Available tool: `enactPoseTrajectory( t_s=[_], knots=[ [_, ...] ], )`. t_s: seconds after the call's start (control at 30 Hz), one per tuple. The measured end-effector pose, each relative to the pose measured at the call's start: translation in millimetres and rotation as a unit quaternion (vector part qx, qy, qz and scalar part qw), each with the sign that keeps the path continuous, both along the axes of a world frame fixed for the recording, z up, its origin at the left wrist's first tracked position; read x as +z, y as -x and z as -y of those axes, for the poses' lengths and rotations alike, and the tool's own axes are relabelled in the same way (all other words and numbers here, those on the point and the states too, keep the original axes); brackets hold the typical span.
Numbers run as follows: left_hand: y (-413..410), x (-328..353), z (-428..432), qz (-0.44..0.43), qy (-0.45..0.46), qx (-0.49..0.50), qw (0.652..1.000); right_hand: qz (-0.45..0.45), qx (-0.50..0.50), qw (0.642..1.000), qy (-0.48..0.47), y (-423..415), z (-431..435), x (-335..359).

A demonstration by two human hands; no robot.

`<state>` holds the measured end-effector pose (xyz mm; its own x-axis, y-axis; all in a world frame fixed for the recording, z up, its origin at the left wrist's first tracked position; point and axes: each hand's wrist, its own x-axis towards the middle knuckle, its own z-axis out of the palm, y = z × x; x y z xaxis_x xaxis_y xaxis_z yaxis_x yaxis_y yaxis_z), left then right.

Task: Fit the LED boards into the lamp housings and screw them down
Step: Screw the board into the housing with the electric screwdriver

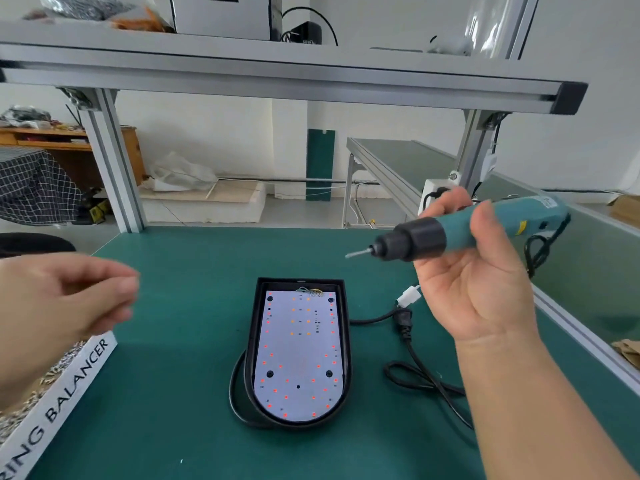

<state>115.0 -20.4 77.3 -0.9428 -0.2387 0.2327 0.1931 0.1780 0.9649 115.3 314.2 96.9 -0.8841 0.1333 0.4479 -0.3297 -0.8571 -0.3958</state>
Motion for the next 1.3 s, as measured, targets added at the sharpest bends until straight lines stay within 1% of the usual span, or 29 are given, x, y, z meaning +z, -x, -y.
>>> enactPoseTrajectory(
  t_s=[0.03, 0.07, 0.1, 0.13, 0.2, 0.23, 0.27, 0.37, 0.57, 0.67, 0.73, 0.93, 1.3],
  knots=[
    [0, 4, -7, -0.023, 0.015, -0.038, 0.999, 0.017, -0.01, 1.0, 0.006, 1, 3, -5],
    [3, 6, -22, -0.016, 0.029, -0.038, 0.999, 0.038, -0.025, 0.999, 0.002, 0, 5, -10],
    [4, 8, -37, -0.022, 0.019, -0.075, 0.997, 0.07, -0.045, 0.997, 0.001, -1, 7, -16],
    [3, 10, -56, -0.023, 0.001, -0.082, 0.996, 0.099, -0.075, 0.992, -0.004, -1, 9, -22],
    [7, 8, -85, -0.001, -0.029, -0.126, 0.992, 0.147, -0.12, 0.982, 0.002, 0, 6, -32],
    [7, 5, -96, 0.003, -0.03, -0.145, 0.989, 0.163, -0.136, 0.977, 0.001, 0, 5, -34],
    [8, 2, -105, 0.008, -0.017, -0.142, 0.99, 0.172, -0.152, 0.973, -0.009, 0, 5, -35],
    [6, -17, -120, 0.022, 0.024, -0.146, 0.989, 0.174, -0.157, 0.972, 0.007, 1, 6, -44],
    [-1, -31, -124, 0.069, -0.009, -0.141, 0.988, 0.145, -0.166, 0.975, 0.037, -1, 7, -42],
    [-8, -31, -133, 0.085, 0.025, -0.165, 0.982, 0.151, -0.167, 0.972, 0.063, -3, 7, -39],
    [-11, -32, -139, 0.095, 0.029, -0.171, 0.98, 0.162, -0.171, 0.969, 0.078, -3, 6, -38],
    [-16, -32, -148, 0.102, -0.011, -0.146, 0.984, 0.161, -0.165, 0.97, 0.081, -4, 10, -38],
    [-19, -31, -153, 0.114, -0.046, -0.158, 0.98, 0.161, -0.161, 0.969, 0.091, -4, 16, -37]
  ],
)
